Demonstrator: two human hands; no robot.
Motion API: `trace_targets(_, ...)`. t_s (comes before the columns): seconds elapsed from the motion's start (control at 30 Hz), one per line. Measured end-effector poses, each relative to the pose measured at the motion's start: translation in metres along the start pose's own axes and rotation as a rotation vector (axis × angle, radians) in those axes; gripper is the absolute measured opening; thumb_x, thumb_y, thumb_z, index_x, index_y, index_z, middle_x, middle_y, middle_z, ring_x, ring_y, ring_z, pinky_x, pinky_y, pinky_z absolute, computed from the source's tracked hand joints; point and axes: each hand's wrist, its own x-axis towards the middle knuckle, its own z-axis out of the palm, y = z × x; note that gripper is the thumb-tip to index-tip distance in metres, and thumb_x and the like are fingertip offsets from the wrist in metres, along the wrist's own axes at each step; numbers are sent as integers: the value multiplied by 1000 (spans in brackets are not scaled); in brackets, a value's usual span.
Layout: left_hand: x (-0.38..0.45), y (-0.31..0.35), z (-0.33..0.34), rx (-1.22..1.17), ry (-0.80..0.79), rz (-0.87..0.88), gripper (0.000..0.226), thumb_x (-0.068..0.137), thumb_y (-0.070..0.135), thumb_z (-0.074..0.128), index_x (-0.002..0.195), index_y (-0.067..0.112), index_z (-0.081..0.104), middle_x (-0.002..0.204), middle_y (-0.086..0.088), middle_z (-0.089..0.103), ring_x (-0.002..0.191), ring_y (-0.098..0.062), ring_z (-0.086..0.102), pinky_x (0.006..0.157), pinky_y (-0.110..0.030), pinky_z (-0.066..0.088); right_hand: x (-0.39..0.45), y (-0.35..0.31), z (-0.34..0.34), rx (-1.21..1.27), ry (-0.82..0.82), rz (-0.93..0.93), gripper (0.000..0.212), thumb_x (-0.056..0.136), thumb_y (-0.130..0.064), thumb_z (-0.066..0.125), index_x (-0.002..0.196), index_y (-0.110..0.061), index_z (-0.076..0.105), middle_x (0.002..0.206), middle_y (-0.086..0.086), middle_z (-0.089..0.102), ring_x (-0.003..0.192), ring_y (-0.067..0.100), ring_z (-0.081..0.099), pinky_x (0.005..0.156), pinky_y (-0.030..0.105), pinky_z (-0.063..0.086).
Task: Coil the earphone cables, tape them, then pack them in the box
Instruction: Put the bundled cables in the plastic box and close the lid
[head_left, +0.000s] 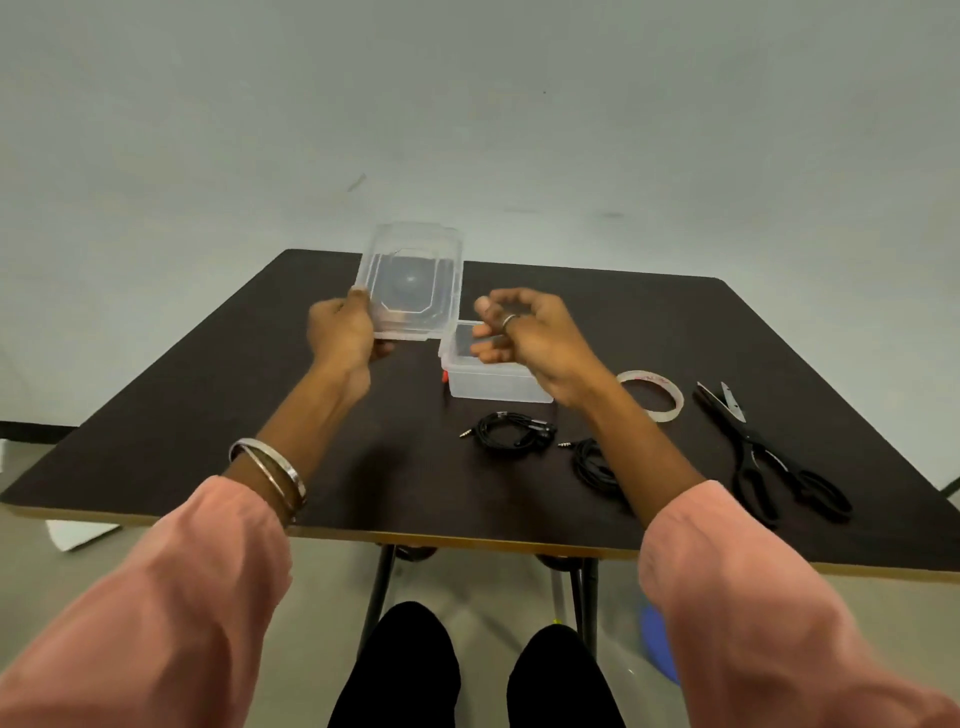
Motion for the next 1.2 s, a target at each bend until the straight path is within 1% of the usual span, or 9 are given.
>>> trace_targets(0.1,1,-9,-25,76,15,-32,23,96,25,48,97,7,63,82,-13,69,50,-17,58,42,-25,45,-11,12,41,-96,-68,34,37,91,-14,64,120,-1,45,80,17,61,63,26,58,63,34,54)
trace_targets(0.23,-6,-26,-52,267,122,-11,24,95,23,55,88,2,64,67,-14,66,43,-16,59,38,-24,46,-18,41,79,-281,-42,59,40,89,-5,64,125,1,49,85,15,68,65,22,67,73,37,60)
trace_targets(0.43,-10,-51,-78,684,119,89,32,94,27,60,70,5,65,67,-14,66,56,-21,62,55,-28,49,-36,64,97,-334,-47,127,32,88,-4,64,118,-1,56,96,19,69,72,20,67,76,35,60)
trace_targets(0.57,-6,-58,-85,860,111,197,34,93,28,59,68,6,65,67,-10,63,60,-22,60,52,-26,43,-44,64,89,-323,-80,122,30,89,-4,63,118,-1,57,91,14,68,76,19,67,73,30,60)
trace_targets(0.77,-22,-49,-72,1039,213,416,25,93,27,59,92,4,67,110,-18,56,88,-30,58,69,-35,48,-53,44,41,-296,-22,-26,18,91,4,54,105,-5,63,83,6,66,68,15,65,62,23,54)
trace_targets(0.9,-44,-38,-32,892,-99,603,22,92,18,57,88,6,74,87,-12,72,76,-22,63,71,-30,47,-57,33,-13,-423,193,-93,15,89,5,55,94,-1,68,78,9,70,62,13,63,58,20,55)
trace_targets(1.0,-62,-40,2,823,-392,642,17,91,16,60,96,9,76,92,-7,75,82,-20,68,84,-34,53,-60,33,-53,-716,305,-124,13,86,1,60,88,-4,72,75,5,70,67,13,65,71,25,57)
trace_targets(1.1,-74,-49,29,926,-575,723,20,93,15,59,105,10,74,105,-8,73,96,-23,67,94,-35,51,-62,32,-85,-1026,234,-33,10,85,-10,68,94,-9,73,88,7,71,87,17,65,82,28,50)
trace_targets(1.2,-71,-58,46,1093,-659,687,21,93,13,56,104,6,72,107,-12,70,102,-30,63,92,-38,51,-65,32,-100,-1195,48,186,23,85,-25,70,103,-10,70,103,10,68,98,23,62,83,29,47)
